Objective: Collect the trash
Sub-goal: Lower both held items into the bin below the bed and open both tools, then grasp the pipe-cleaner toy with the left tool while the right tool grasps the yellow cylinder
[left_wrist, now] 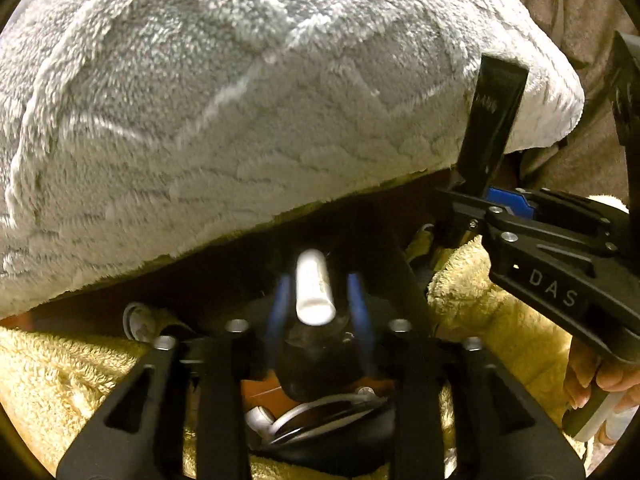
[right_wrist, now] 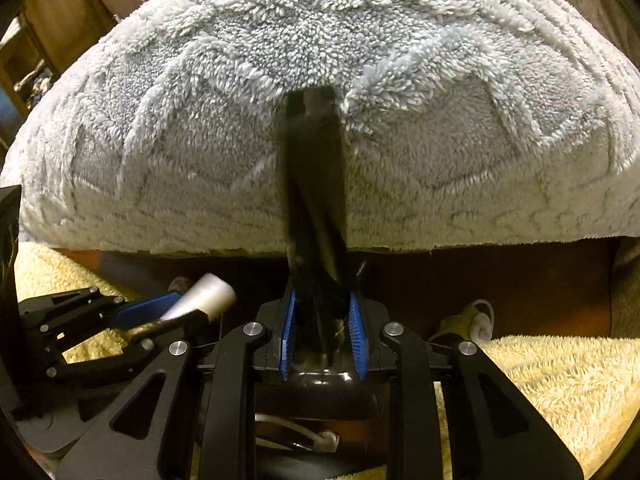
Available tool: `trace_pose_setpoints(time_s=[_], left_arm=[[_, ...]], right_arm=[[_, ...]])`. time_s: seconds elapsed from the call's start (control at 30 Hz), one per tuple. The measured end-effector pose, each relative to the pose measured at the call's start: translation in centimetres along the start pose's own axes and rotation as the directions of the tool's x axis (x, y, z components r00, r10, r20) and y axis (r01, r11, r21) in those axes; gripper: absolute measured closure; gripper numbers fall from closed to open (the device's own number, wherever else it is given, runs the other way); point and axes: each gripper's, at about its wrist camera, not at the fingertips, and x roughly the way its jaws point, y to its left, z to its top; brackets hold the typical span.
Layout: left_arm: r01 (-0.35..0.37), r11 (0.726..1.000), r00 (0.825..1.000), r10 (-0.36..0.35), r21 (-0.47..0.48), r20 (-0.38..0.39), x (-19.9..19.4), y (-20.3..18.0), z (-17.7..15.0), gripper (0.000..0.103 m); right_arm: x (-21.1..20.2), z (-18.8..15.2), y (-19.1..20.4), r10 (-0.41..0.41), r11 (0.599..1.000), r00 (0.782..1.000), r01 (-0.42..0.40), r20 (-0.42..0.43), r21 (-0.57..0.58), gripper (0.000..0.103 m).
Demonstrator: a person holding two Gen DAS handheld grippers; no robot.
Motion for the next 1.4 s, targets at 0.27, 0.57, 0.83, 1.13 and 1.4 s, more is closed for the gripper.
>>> trace_pose_setpoints(time_s=[0.27, 0.57, 0.83, 1.13, 1.4], left_arm=[[-0.028, 0.999, 0.999, 0.029, -0.016, 0.027, -1.4, 0.2, 0.7, 0.048], [-0.025, 0.999, 0.989, 0.031, -0.041, 0.147, -6.1, 1.6, 2.3, 0.03], [-0.078, 0.996, 0.96, 0.086, -0.04, 0.265, -12.0, 2.8, 5.2, 0.023], [-0.145, 0.987, 0.937, 0.16, -0.073, 0.31, -12.6, 5.6, 9.3, 0.023], [-0.143, 0.988, 0.936, 0.155, -0.06, 0.317, -11.9, 6.1, 12.0, 0.023]], right_arm=[[-3.0, 1.5, -1.1, -0.002, 1.0, 0.998, 0.0, 0.059, 0.026, 0.044], [-7.4, 3.4, -2.1, -0.065, 0.996, 0.983, 0.053, 0.173, 0.073, 0.032], [-11.6, 6.8, -4.6, -0.106, 0.989, 0.944, 0.067, 0.312, 0.132, 0.023], [-10.4, 12.8, -3.9, -0.05, 0.998, 0.932, 0.039, 0.36, 0.039, 0.023], [-7.0, 17.5, -1.3, -0.053, 0.994, 0.931, 0.083, 0.362, -0.067, 0.036]])
